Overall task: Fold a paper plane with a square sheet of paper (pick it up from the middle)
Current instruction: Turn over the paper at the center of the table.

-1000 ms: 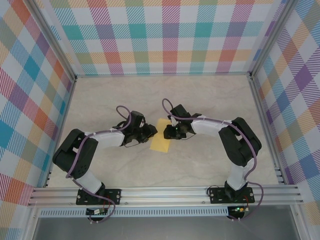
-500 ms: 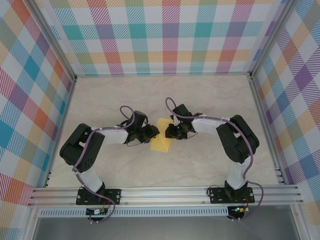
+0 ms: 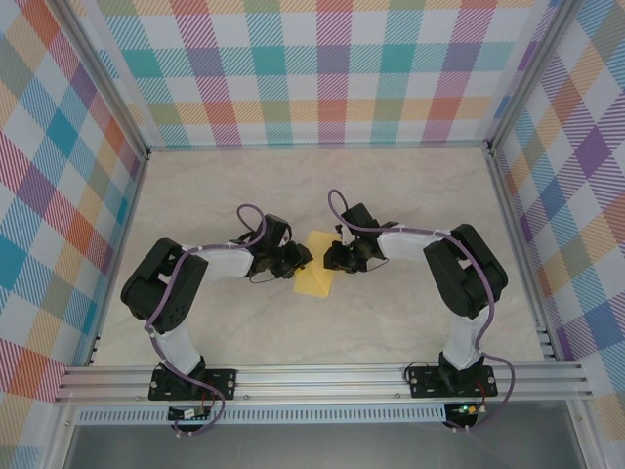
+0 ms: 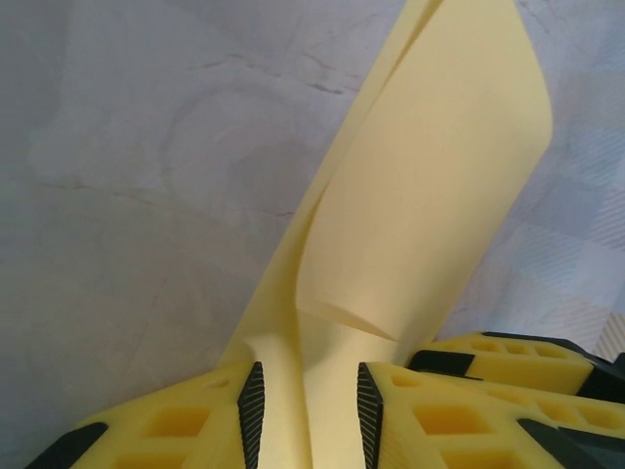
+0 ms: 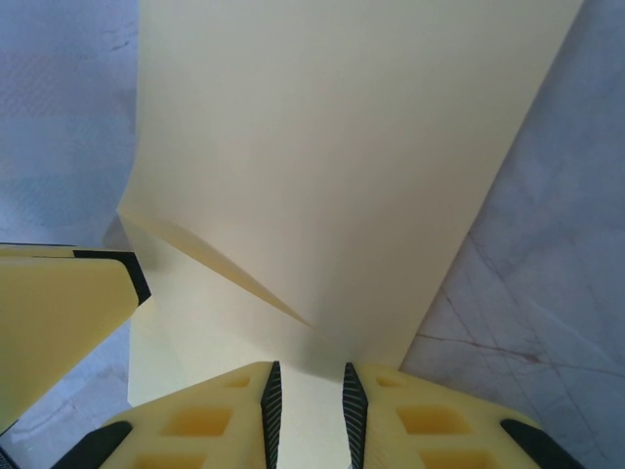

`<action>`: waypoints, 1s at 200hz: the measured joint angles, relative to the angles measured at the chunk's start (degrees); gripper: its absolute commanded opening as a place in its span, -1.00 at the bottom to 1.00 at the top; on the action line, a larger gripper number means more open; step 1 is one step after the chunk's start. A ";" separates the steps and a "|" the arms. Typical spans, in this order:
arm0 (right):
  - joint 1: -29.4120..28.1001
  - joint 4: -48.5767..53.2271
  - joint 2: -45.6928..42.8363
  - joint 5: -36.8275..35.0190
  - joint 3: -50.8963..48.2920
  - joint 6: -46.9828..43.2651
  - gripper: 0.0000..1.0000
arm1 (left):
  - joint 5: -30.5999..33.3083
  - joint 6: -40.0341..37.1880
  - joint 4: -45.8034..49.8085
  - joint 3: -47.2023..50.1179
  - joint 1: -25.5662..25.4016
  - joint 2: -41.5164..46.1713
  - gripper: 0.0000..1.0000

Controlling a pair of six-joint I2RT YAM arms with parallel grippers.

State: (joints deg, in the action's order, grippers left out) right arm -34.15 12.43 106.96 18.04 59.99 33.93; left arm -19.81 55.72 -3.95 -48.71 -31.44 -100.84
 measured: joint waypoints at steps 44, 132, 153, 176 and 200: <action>0.04 -0.31 -0.02 0.02 -0.24 0.02 -0.50 | 0.31 0.00 0.17 0.00 -0.11 -0.04 -0.45; 0.04 -0.50 0.00 0.09 -0.31 0.17 -0.51 | -0.44 -1.05 -1.03 -2.14 -0.70 -2.32 -0.63; 0.09 -0.55 -0.02 0.24 -0.33 0.22 -0.49 | -0.72 -1.14 -1.57 -2.16 -0.74 -2.73 -0.69; 0.35 -1.14 -0.42 0.70 -0.79 0.81 -0.40 | -0.68 -1.46 -2.19 -2.16 -0.74 -2.73 -0.72; 1.03 -1.31 -1.97 1.09 -1.60 1.60 -0.34 | -0.39 -1.97 -2.51 -1.51 -0.74 -2.36 -0.75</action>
State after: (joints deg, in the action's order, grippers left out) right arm -33.12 11.11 104.99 19.14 58.39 35.53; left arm -20.21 53.76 -6.46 -50.22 -32.18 -103.20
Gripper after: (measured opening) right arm 0.319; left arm 0.134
